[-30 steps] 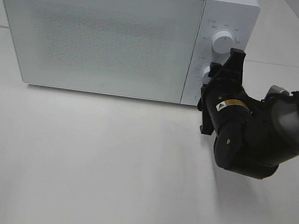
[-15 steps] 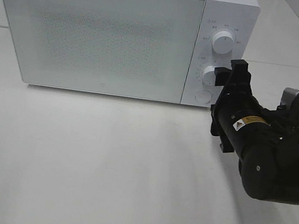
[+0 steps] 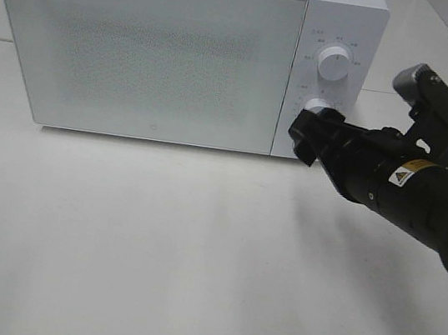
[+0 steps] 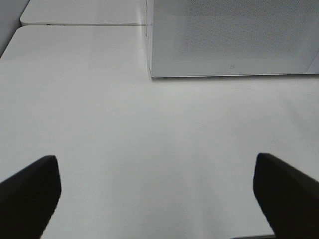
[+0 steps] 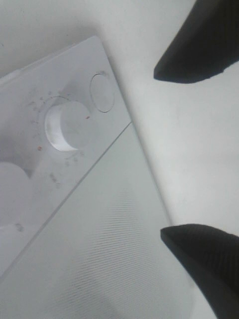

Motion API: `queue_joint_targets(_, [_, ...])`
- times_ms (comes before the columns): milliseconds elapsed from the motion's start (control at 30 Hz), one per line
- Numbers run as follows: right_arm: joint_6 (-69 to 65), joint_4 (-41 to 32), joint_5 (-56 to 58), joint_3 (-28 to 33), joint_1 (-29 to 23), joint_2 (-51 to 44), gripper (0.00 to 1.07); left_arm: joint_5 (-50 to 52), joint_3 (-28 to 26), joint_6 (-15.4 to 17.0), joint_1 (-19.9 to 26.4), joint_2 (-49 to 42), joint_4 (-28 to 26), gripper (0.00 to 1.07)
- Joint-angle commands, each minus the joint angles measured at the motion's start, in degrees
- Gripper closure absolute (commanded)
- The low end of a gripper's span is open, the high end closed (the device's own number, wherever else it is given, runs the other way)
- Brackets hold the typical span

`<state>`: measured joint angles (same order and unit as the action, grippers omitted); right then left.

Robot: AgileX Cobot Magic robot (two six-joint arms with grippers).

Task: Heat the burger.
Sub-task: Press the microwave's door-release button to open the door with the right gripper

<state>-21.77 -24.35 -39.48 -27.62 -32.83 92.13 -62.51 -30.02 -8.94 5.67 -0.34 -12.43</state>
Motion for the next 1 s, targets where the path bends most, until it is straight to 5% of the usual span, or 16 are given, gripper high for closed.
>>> queue_joint_targets(33, [10.77,0.46,8.94,-0.80,0.46,-2.81,0.31,0.74,0.17,0.06,-0.17,-0.97,-0.46,0.09])
queue_joint_targets(267, [29.11,4.58,38.56,-8.08,2.75,-6.70,0.31,0.74,0.17,0.06,-0.17,-0.97,-0.46,0.09])
queue_joint_targets(467, [29.45,8.71,54.83,-11.75,2.75,-11.12,0.31,0.74,0.17,0.06,-0.17,-0.97,-0.46,0.09])
queue_joint_targets(1000, [27.96,12.03,78.84,-12.66,2.75,-33.92,0.31,0.74,0.17,0.06,-0.17,-0.97,-0.46,0.09])
